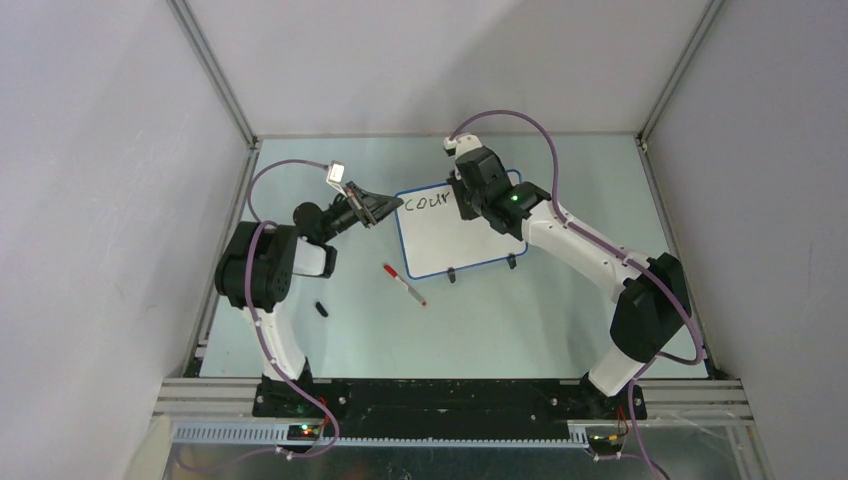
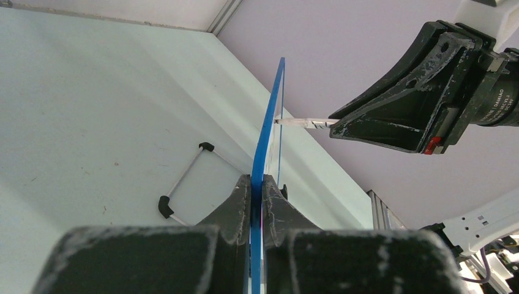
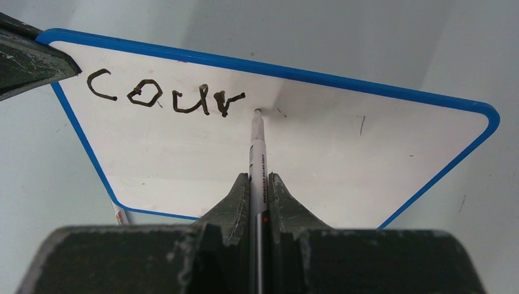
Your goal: Write a sentence on the whiteboard
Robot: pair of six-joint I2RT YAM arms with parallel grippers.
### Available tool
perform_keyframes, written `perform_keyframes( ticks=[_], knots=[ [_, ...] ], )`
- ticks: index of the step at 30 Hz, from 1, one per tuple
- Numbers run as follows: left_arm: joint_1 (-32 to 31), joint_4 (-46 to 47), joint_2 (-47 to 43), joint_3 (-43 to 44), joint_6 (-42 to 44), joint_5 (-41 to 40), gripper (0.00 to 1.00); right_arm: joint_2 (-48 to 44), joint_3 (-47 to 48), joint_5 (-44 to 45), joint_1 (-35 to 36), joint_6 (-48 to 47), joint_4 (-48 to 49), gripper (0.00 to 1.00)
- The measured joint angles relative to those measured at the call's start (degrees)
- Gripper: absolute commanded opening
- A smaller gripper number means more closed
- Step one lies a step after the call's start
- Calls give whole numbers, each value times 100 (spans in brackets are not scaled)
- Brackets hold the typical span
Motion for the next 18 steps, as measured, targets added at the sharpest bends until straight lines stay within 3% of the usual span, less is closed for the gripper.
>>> perform_keyframes(
  ticks=[18],
  knots=[
    [0,0,0,0,0,0,0,0,17,42,-33,-2,2,0]
  ],
)
